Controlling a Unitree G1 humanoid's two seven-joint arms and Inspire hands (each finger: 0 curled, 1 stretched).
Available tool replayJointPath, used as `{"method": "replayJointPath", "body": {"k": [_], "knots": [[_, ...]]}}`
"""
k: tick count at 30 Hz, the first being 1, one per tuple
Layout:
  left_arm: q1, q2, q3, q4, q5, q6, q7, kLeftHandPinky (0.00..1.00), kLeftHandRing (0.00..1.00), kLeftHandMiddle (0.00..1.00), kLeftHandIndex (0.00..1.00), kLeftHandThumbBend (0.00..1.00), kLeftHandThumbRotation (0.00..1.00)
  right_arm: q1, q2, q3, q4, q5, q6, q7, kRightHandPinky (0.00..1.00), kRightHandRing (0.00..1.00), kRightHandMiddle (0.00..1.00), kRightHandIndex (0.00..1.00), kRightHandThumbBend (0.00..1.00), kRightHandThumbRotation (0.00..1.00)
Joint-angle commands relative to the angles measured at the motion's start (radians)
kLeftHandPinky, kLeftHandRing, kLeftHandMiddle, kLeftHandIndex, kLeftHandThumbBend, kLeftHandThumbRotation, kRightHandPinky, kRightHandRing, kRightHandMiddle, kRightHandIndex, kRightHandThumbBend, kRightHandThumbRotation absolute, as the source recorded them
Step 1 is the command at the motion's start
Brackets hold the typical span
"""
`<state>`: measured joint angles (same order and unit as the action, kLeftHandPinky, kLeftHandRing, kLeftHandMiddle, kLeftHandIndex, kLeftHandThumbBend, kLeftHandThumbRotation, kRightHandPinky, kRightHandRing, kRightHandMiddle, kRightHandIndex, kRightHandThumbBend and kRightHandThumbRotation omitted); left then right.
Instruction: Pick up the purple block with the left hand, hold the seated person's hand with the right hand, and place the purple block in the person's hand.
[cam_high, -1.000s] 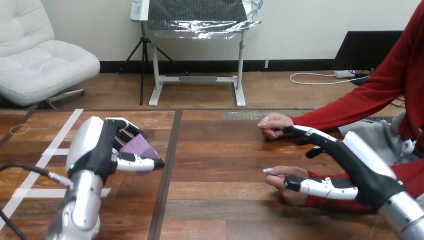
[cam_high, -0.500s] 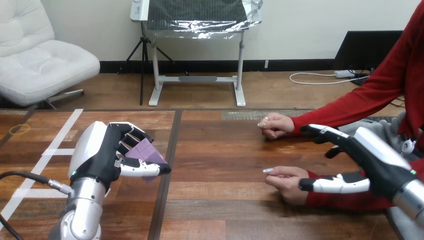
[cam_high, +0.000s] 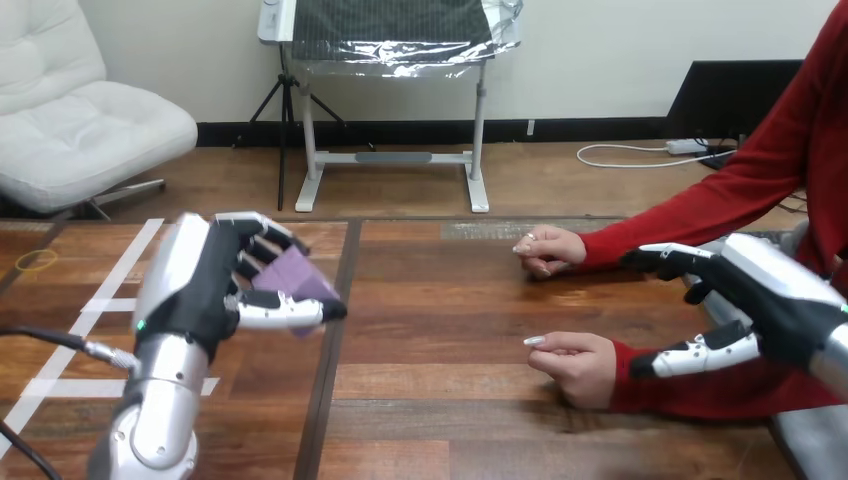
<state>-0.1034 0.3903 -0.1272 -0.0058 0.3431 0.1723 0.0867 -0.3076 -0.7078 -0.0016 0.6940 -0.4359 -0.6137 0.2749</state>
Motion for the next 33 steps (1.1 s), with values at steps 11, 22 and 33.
{"method": "replayJointPath", "body": {"k": [11, 22, 33], "knots": [[-0.086, -0.005, 0.085, -0.149, -0.006, 0.005, -0.025, 0.19, 0.25, 0.33, 0.41, 0.78, 0.0, -0.251, -0.092, 0.081, 0.106, -0.068, 0.022, 0.046, 0.7, 0.85, 0.85, 0.84, 1.0, 0.22], [-0.088, -0.011, 0.094, -0.153, -0.004, -0.002, -0.042, 0.19, 0.26, 0.34, 0.41, 0.77, 0.0, -0.311, -0.093, 0.148, 0.205, -0.116, 0.043, 0.052, 0.71, 0.85, 0.86, 0.84, 1.0, 0.2], [-0.088, -0.02, 0.104, -0.161, -0.011, -0.011, -0.054, 0.21, 0.27, 0.35, 0.41, 0.77, 0.0, -0.355, -0.08, 0.203, 0.301, -0.134, 0.063, 0.053, 0.71, 0.86, 0.87, 0.84, 1.0, 0.19]]}}
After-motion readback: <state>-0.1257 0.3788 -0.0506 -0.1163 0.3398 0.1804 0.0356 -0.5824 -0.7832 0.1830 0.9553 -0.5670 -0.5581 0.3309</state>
